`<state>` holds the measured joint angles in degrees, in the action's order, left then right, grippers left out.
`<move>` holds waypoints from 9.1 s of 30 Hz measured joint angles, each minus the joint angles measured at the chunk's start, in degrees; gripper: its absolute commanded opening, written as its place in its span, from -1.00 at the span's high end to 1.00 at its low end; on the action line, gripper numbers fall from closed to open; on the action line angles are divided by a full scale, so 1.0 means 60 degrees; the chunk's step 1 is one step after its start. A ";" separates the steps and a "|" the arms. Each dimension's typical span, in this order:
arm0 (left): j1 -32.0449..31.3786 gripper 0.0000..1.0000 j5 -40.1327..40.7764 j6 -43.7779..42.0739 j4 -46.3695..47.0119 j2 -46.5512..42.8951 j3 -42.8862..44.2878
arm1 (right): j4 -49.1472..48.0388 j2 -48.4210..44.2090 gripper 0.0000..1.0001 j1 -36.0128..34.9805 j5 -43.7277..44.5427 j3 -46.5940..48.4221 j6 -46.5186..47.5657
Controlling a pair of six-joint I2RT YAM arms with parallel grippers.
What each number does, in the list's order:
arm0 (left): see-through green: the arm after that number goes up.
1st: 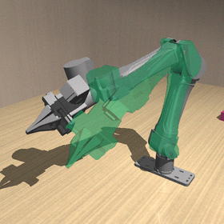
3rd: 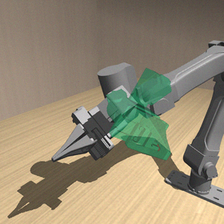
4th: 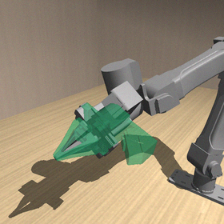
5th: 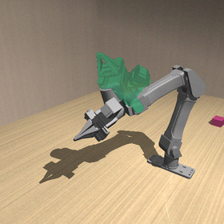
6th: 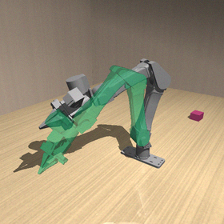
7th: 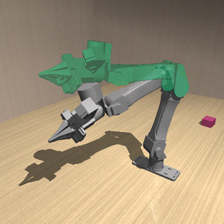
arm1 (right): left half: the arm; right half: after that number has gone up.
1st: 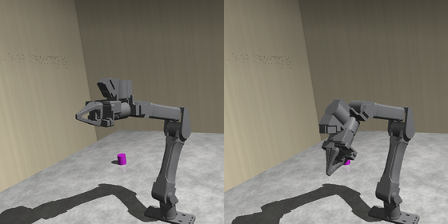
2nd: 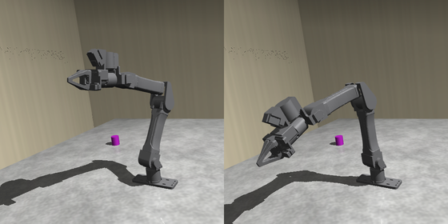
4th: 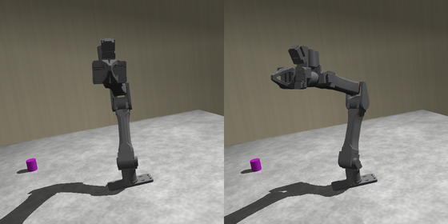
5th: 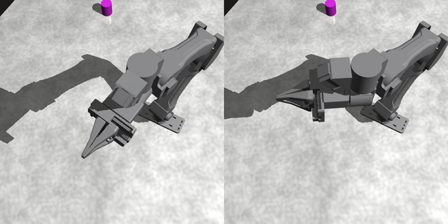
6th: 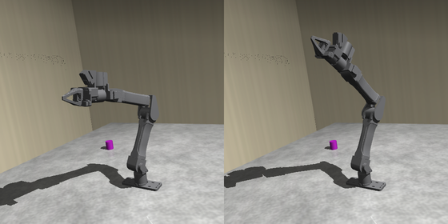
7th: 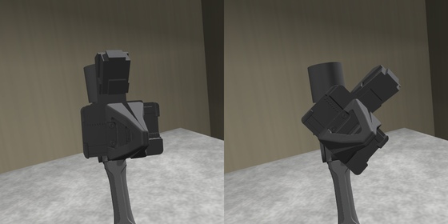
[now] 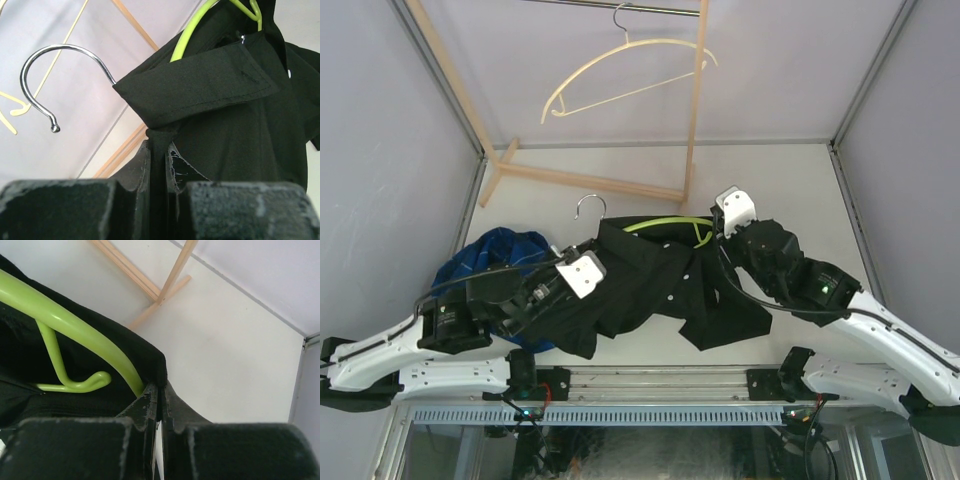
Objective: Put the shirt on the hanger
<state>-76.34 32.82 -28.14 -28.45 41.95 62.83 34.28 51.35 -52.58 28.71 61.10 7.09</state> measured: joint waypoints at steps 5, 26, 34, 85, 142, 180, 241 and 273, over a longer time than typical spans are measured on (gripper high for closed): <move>-0.0007 0.99 -0.0015 0.0018 -0.0124 -0.0149 -0.0018 | -0.0463 -0.0466 1.00 0.0015 0.0208 -0.0586 -0.0572; -0.0069 0.99 -0.0823 0.0852 0.0033 -0.1195 -0.0656 | -0.2284 -0.3971 0.45 0.3909 -0.4983 -0.3592 -0.6677; -0.0073 0.99 -0.0838 0.0856 -0.0055 -0.1497 -0.0656 | -0.1920 -0.4364 -0.06 0.4288 -0.5155 -0.3603 -0.6743; 0.0004 0.99 -0.3085 0.0058 -0.0896 -0.0455 -0.0616 | -0.0798 0.1086 0.05 0.2725 -1.3001 0.1035 -0.1370; 0.0004 -0.77 -0.1195 0.5625 0.3107 -0.0415 -0.0951 | -0.5388 -0.1792 1.00 0.0131 -0.4819 -0.2758 -0.0699; 0.0004 0.92 0.1712 0.5009 0.3625 0.2980 -0.0004 | -0.6025 -0.1198 1.00 -0.1887 -0.2175 -0.2765 -0.0146; -0.0127 -0.71 -0.0980 0.2805 0.0576 0.0295 0.1242 | -0.7541 -0.3708 1.00 -0.0918 -0.3085 -0.4495 -0.1399; -0.0087 -0.07 -0.3082 -0.0069 -0.3399 0.1519 0.3399 | -0.4437 -0.3858 1.00 -0.0801 -0.7104 -0.3654 -0.1337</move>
<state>-76.86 14.33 -28.56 -48.84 51.07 83.22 7.66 28.21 -57.39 -13.91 39.18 -0.93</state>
